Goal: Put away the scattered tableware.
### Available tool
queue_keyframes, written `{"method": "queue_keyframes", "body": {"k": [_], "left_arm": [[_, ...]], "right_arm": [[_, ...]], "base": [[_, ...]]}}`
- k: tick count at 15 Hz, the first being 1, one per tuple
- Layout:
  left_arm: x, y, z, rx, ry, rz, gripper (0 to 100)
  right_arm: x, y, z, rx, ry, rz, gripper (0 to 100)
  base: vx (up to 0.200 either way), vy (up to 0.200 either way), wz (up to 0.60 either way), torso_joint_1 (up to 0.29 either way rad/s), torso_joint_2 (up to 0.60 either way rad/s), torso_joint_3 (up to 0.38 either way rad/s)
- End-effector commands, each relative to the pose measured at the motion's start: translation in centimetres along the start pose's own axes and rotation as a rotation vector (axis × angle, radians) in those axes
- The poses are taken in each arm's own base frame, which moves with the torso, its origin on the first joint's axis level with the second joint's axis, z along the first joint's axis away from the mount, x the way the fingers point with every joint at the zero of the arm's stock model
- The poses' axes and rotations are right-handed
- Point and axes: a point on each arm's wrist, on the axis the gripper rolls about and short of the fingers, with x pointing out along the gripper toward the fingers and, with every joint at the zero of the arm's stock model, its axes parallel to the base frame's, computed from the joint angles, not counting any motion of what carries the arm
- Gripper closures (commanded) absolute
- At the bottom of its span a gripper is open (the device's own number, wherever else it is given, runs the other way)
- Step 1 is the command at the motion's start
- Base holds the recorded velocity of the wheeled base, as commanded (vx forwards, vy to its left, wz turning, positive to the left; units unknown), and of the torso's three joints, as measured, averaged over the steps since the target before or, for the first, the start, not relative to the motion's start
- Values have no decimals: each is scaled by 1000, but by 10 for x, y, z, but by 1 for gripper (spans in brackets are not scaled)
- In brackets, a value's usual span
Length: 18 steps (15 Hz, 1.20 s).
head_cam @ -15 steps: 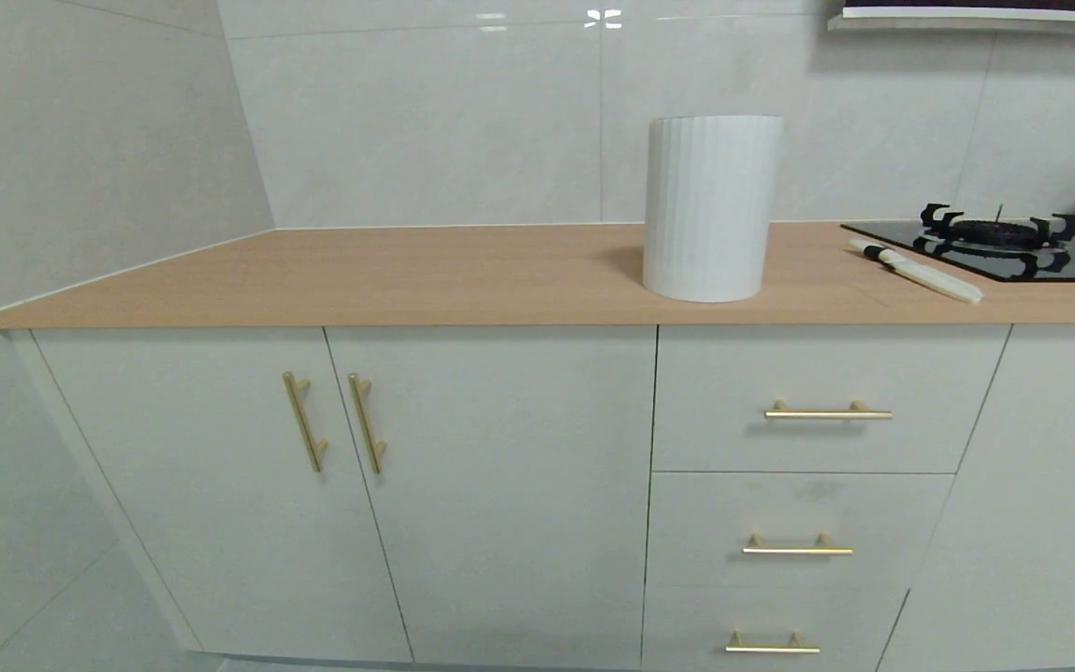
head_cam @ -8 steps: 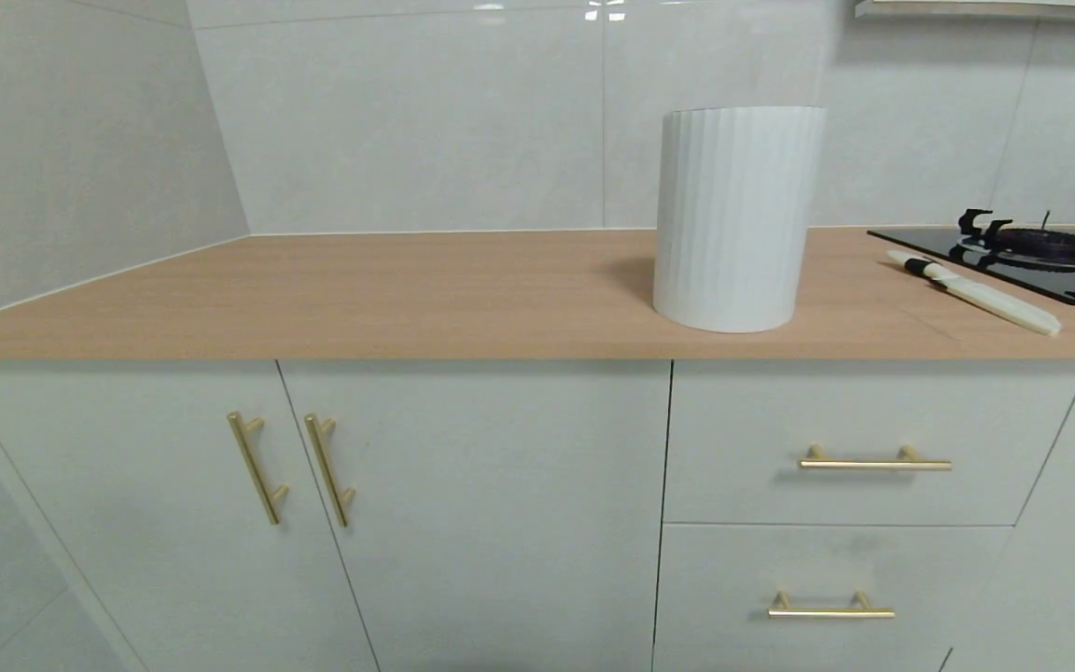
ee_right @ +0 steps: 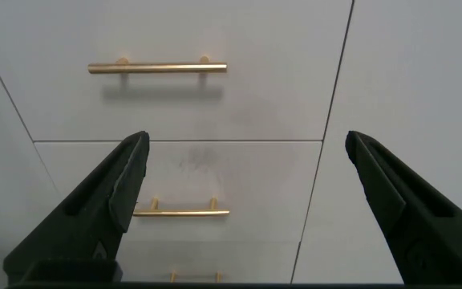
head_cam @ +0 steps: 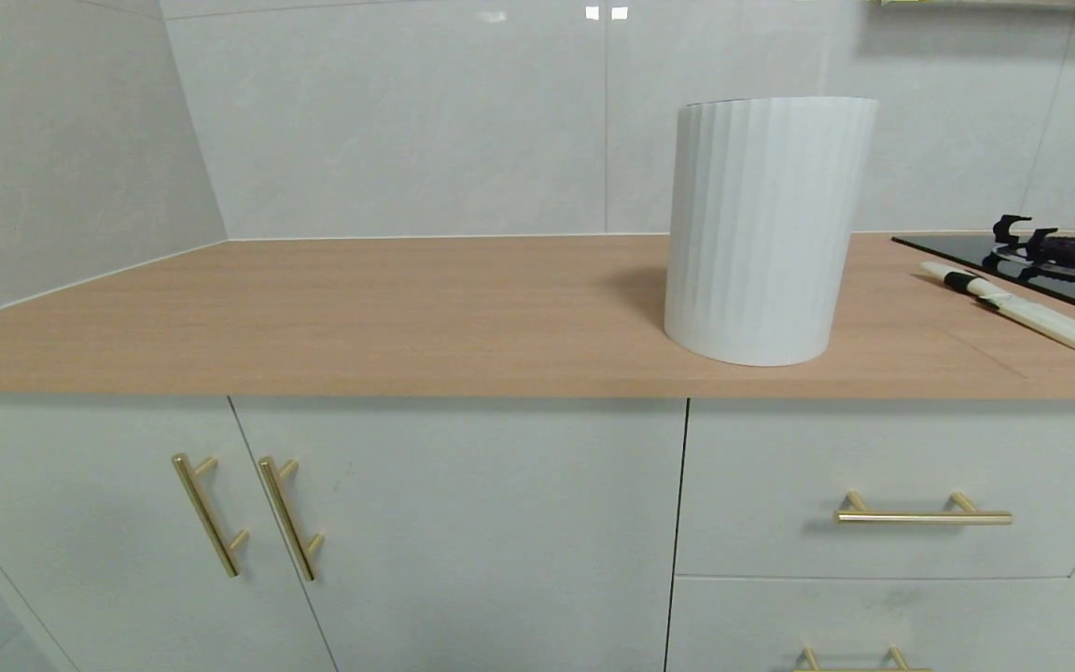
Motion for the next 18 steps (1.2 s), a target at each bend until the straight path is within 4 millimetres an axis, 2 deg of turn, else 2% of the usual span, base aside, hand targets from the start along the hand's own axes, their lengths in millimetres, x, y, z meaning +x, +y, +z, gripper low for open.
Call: {"method": "queue_keyframes", "body": {"k": [1, 5, 7, 18], "left_arm": [[0, 0, 0, 0, -1, 0, 0], [0, 0, 0, 0, -1, 0, 0], [0, 0, 0, 0, -1, 0, 0], [0, 0, 0, 1, -1, 0, 0]], "right_arm": [[0, 0, 0, 0, 2, 0, 0], [0, 0, 0, 0, 2, 0, 0], [0, 0, 0, 0, 2, 0, 0], [0, 0, 0, 0, 2, 0, 0]], "base": [[0, 0, 0, 0, 0, 0], [0, 0, 0, 0, 0, 0], [0, 0, -600, 5, 0, 0], [0, 0, 0, 0, 0, 0]]}}
